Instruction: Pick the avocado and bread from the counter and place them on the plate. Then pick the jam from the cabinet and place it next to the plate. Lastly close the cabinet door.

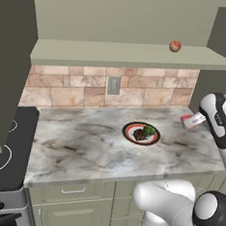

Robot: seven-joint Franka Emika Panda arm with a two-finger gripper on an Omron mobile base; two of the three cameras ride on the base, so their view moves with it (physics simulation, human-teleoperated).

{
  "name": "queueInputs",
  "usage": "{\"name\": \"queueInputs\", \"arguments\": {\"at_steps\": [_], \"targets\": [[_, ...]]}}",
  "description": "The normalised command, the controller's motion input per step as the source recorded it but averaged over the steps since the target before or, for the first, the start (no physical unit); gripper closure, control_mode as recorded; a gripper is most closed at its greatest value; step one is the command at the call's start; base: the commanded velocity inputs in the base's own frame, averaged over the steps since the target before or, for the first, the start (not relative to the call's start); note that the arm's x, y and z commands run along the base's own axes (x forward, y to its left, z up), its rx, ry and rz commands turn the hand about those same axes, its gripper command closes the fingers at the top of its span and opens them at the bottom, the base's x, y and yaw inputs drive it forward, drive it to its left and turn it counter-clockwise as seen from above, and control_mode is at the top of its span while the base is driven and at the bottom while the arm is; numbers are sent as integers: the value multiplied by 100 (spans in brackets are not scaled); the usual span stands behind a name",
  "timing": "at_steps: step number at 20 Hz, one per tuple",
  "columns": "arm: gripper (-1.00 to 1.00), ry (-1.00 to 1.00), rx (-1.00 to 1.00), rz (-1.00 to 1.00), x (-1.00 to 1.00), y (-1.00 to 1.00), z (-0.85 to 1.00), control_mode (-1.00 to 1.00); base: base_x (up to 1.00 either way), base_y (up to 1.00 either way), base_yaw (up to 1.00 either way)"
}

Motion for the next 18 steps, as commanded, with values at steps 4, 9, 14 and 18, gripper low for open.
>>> {"name": "queueInputs", "arguments": {"at_steps": [4, 9, 14, 18], "targets": [[100, 0, 0, 14, 0, -14, -18, -100, 0, 0, 0], [100, -4, 0, 14, 0, -9, -18, -100, 0, 0, 0], [100, -12, 0, 5, 0, 0, -24, -100, 0, 0, 0], [100, -12, 0, 0, 0, 0, -28, -100, 0, 0, 0]]}}
